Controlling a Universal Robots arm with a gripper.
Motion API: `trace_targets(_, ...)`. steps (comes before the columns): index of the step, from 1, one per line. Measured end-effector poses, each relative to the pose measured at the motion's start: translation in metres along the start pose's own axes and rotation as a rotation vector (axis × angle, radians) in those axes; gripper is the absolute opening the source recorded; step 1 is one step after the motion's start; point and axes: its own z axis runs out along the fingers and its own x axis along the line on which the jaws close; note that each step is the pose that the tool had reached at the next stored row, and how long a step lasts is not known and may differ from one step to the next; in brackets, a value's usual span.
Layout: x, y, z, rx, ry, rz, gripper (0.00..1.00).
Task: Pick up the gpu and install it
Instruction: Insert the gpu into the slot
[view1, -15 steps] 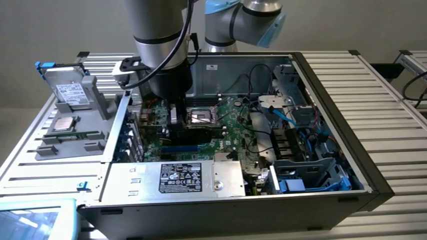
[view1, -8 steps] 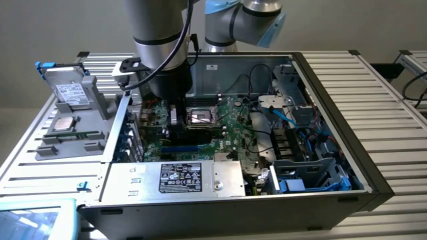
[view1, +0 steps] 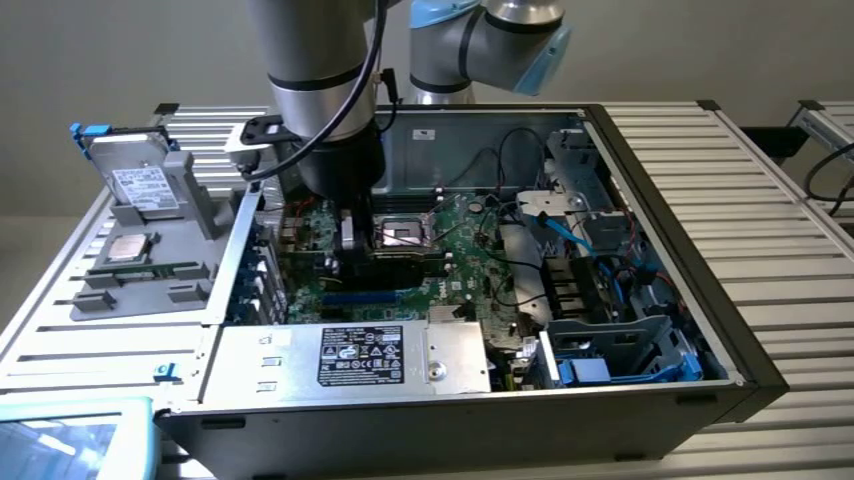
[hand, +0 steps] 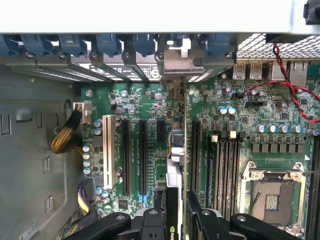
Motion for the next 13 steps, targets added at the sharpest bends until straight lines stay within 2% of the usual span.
trace_targets(13, -0.0003, 0.0020, 0.0063, -0.0003, 0.0007, 0.004, 0.27)
